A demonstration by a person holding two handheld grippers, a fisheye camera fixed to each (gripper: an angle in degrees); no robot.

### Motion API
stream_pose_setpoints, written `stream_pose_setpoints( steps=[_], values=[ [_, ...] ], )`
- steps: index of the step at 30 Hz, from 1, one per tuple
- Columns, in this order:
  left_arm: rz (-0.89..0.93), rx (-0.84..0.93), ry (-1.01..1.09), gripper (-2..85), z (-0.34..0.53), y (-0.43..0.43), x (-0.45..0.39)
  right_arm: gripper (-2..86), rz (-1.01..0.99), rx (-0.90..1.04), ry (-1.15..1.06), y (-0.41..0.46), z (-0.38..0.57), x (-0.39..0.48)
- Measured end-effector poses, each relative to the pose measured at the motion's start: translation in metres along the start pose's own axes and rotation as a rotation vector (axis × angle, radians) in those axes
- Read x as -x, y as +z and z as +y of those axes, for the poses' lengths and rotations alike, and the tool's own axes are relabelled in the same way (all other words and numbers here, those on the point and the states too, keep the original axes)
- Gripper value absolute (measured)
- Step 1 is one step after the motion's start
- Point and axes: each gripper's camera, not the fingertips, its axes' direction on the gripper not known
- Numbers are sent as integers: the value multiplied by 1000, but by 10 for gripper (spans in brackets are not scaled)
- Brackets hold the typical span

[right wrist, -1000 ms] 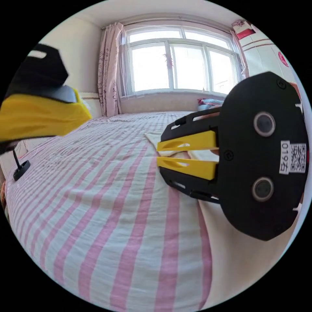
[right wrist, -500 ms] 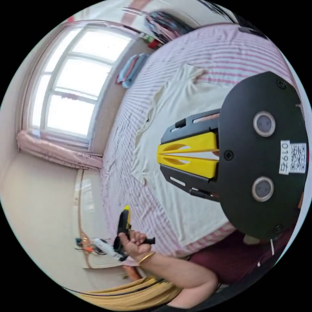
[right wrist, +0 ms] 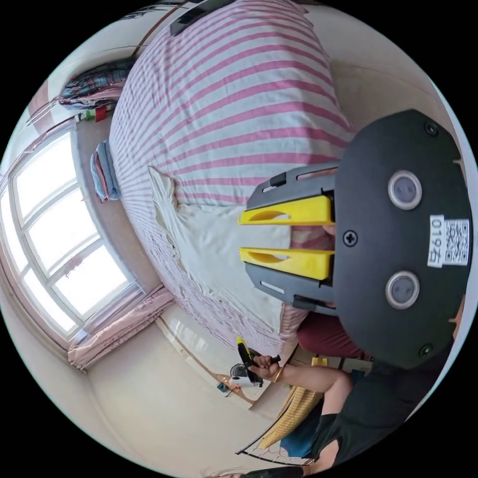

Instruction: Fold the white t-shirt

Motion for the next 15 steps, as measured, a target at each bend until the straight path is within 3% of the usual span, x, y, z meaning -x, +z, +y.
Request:
stream_pose_setpoints(
  steps=[5,10,13,15],
  values=[
    [44,-17,-150,39,75,0,19,77,10,35,81,-2,12,-24],
    [-60,-7,-144,56,95,1,1,81,97,85,-51,-2,10,17],
    [-234,-59,129,43,103,0,-65,81,214,58,-336,0,21,87],
    [-220,-90,331,34,111,11,-115,82,191,64,-489,12,33,132]
  ],
)
